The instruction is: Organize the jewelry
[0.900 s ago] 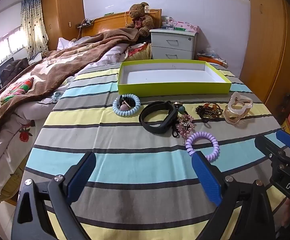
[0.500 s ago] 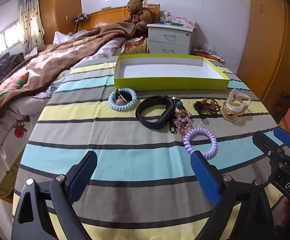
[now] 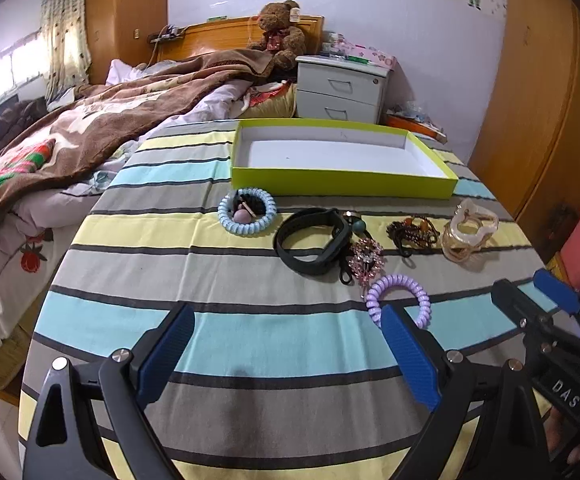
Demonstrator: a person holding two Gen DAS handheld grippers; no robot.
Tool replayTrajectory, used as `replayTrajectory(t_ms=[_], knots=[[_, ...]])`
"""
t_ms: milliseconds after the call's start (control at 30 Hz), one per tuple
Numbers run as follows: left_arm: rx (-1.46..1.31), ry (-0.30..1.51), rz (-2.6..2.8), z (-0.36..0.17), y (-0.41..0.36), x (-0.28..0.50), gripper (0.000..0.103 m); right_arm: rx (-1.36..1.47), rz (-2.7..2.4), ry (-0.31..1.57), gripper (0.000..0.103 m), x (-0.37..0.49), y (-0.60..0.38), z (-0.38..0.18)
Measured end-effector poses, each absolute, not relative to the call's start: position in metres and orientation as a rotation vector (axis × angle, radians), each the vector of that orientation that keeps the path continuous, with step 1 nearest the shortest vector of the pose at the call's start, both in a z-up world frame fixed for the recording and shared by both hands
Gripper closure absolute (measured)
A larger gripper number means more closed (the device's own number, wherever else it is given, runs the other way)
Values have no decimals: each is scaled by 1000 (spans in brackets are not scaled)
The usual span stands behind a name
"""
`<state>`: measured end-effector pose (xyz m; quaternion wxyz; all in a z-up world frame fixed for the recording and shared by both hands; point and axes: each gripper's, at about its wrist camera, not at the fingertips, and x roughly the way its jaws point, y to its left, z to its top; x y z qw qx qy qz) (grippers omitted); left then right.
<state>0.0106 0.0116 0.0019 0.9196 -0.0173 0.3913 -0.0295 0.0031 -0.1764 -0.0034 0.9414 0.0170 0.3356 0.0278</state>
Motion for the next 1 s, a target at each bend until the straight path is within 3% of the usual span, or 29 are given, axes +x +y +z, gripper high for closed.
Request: replayTrajectory(t_ms=[233, 1000], knots=[[-71, 807, -50, 2, 18, 12, 13, 31, 61, 683, 28, 3, -175, -4], [-50, 819, -17, 2, 21, 13, 13, 24, 57, 683, 28, 3, -173, -3]])
